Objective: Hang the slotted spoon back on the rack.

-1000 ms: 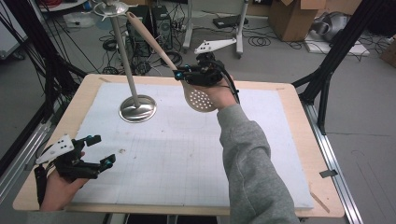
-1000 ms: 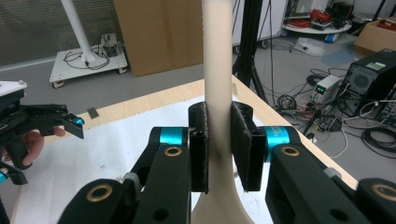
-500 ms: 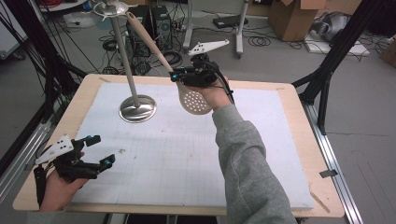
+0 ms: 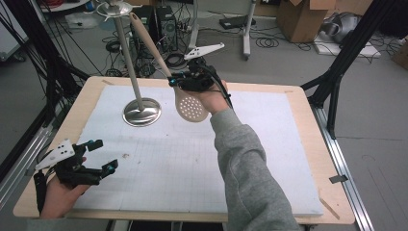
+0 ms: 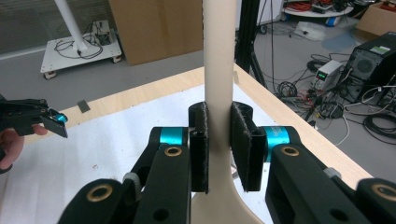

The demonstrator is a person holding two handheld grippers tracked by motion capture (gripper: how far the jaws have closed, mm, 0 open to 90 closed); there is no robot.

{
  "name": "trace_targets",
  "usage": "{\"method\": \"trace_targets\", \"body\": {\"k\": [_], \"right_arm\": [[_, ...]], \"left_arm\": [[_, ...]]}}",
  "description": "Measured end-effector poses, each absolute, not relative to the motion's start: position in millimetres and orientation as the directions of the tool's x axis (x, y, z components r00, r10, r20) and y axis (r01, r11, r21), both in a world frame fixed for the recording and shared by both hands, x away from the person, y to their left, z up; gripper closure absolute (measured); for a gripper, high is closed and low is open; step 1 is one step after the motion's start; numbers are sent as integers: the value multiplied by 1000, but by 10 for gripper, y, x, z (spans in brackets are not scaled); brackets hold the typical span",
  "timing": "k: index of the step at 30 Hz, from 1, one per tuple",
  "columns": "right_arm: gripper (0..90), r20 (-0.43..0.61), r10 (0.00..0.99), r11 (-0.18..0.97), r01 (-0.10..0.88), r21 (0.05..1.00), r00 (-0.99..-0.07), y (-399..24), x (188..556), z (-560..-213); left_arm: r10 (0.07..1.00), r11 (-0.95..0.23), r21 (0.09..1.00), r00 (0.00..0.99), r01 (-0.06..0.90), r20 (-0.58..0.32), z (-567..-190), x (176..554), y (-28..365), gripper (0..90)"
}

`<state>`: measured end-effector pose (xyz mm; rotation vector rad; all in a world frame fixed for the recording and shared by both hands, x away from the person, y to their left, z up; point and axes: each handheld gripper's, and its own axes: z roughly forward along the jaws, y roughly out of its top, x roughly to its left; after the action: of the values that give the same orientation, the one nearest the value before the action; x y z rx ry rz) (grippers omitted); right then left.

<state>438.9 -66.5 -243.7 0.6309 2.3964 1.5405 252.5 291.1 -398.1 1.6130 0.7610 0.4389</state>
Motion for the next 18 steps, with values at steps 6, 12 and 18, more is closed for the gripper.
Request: {"method": "trace_targets", "body": {"k": [6,12,18], "right_arm": [[781,41,465,372,238,897,-884,-619,4399,-2458],[781,33,474,381,239,893,-880,-559,4418,-2486],[782,38,481,380,247,891,-876,-461,4442,-2522]], "left_arm": [[689,-49,972,713,230,-134,-3983,2522,2906,18],[688,-46,973,713,226,-133,-3975,2517,2907,18],[691,-45,973,711,227,-133,-3972,2506,2920,18]]}}
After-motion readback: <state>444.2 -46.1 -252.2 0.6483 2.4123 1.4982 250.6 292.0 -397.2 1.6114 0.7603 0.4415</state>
